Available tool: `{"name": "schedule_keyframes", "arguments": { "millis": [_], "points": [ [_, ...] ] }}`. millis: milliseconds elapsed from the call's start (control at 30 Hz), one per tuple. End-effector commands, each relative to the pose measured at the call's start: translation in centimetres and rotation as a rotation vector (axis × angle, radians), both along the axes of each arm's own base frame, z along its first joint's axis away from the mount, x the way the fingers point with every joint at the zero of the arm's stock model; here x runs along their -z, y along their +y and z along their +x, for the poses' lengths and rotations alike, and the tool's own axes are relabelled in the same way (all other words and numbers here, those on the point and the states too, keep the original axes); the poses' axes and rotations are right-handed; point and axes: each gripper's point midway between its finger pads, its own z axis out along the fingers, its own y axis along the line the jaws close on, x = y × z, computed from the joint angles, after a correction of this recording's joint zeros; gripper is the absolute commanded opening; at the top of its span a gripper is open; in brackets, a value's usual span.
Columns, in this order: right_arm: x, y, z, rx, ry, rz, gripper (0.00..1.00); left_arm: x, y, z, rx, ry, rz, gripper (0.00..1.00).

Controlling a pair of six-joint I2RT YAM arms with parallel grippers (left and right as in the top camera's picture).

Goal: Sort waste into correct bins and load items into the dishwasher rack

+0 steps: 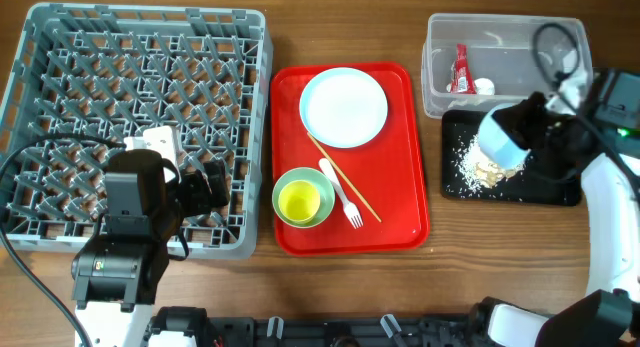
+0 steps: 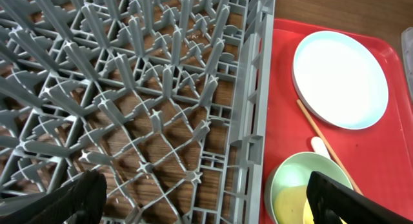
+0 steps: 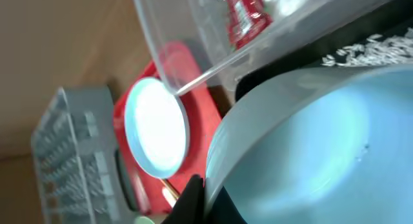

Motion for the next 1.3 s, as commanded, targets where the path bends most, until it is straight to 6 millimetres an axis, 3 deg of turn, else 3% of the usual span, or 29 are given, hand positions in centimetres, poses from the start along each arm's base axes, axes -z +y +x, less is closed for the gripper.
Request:
{"name": "schedule_keyframes", "arguments": {
  "millis": [0,200,300,367,500,567,600,667,700,767,833,900,933,967,1067,1133,1267],
  "points": [
    [-1.1,3.1,0.8,-0.193,-0.081,-0.169,0.05,-0.8,-0.4,0.2,0.016,-0.021,-0.009,1.0],
    [-5.6,11.7,2.6,-0.365,-0.214,-0.474,0.05,-0.8,-0.4,0.2,0.016,-0.022,-0.009,1.0],
    [-6.7,19.1,4.5,-0.505,-0.413,-0.54,0.04,-0.8,-0.4,0.2,0.016,-0.022,-0.009,1.0],
    [-4.9,22.6,5.5,-0.568,-0.442,-0.533,0.04,-0.8,-0.4,0.2,0.016,-0.021,-0.009,1.0],
    [4.8,28.2,5.9,-0.74,-0.318,-0.488,0.04,-0.8,-0.4,0.2,0.016,-0.021,-0.009,1.0],
    [9.4,29.4,5.1,-0.794,-0.233,-0.494,0.04,-0.8,-0.4,0.2,0.016,-0.021,-0.009,1.0],
    [10.8,29.9,4.5,-0.819,-0.203,-0.493,0.04,-0.8,-0.4,0.2,0.016,-0.021,-0.009,1.0],
    [10.7,30.0,4.1,-0.83,-0.196,-0.482,0.09,-0.8,-0.4,0.2,0.016,-0.021,-0.009,1.0],
    [10.6,30.0,4.0,-0.834,-0.192,-0.478,0.19,-0.8,-0.4,0.2,0.016,-0.021,-0.009,1.0],
    [8.9,29.7,3.5,-0.831,-0.201,-0.477,0.44,-0.8,-0.4,0.2,0.016,-0.021,-0.009,1.0],
    [5.5,29.3,3.0,-0.818,-0.251,-0.469,0.51,-0.8,-0.4,0.2,0.016,-0.021,-0.009,1.0],
    [-0.5,28.7,1.4,-0.803,-0.346,-0.435,0.56,-0.8,-0.4,0.2,0.016,-0.021,-0.009,1.0],
    [-2.2,28.5,0.0,-0.795,-0.34,-0.391,0.6,-0.8,-0.4,0.2,0.016,-0.021,-0.009,1.0],
    [-2.5,28.3,-0.8,-0.797,-0.317,-0.366,0.6,-0.8,-0.4,0.2,0.016,-0.021,-0.009,1.0],
    [1.1,27.4,-5.7,-0.858,-0.053,-0.307,0.55,-0.8,-0.4,0.2,0.016,-0.021,-0.009,1.0],
    [2.9,27.4,-7.2,-0.898,0.033,-0.324,0.55,-0.8,-0.4,0.2,0.016,-0.022,-0.009,1.0],
    [7.7,29.7,-9.5,-0.979,0.172,-0.349,0.54,-0.8,-0.4,0.2,0.016,-0.02,-0.009,1.0]
  ]
}}
